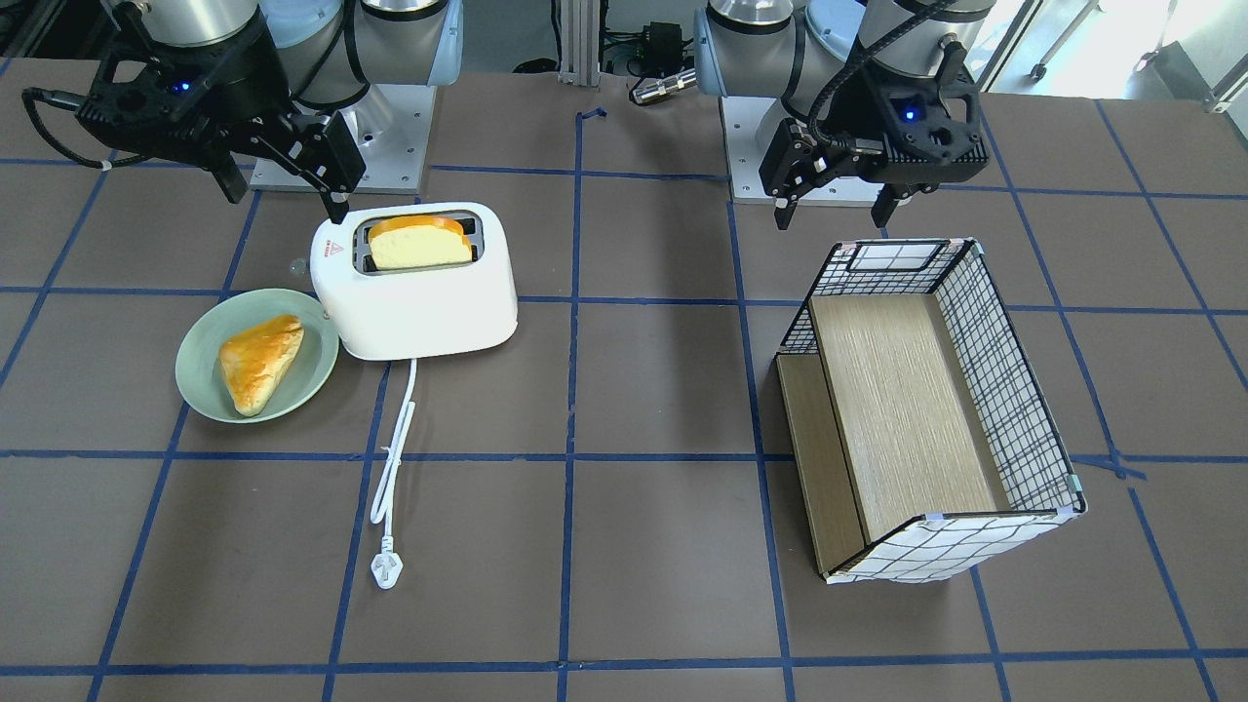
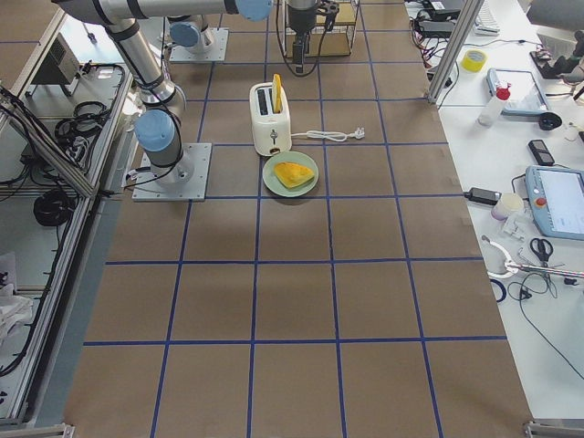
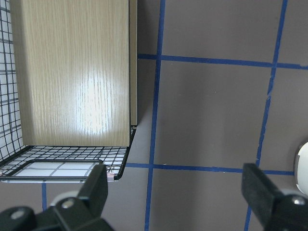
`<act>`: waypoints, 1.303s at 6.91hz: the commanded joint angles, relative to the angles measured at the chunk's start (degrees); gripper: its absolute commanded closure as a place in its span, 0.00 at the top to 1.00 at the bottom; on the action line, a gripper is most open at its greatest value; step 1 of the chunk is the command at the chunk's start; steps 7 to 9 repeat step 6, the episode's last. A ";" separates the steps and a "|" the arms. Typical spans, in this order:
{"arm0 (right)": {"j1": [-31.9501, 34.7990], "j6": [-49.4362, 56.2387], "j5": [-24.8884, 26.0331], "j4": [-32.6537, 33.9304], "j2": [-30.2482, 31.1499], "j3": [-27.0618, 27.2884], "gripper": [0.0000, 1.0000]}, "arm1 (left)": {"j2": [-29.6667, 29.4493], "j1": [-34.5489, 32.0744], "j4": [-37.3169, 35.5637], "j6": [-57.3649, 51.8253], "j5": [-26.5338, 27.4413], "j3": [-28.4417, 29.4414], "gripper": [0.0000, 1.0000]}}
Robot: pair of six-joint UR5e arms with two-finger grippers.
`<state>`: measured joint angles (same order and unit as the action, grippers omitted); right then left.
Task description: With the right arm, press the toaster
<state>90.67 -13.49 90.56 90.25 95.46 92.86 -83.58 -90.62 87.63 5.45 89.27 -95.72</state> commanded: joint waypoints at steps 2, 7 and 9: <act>0.03 -0.04 0.31 0.10 -0.10 0.04 1.00 | 0.00 0.00 0.00 0.00 -0.06 0.01 1.00; 0.03 0.04 0.66 0.02 -0.01 0.13 1.00 | 0.00 0.00 0.00 0.00 0.03 -0.08 1.00; 0.03 0.04 0.66 0.02 -0.01 0.13 1.00 | 0.00 0.00 0.00 0.00 0.03 -0.08 1.00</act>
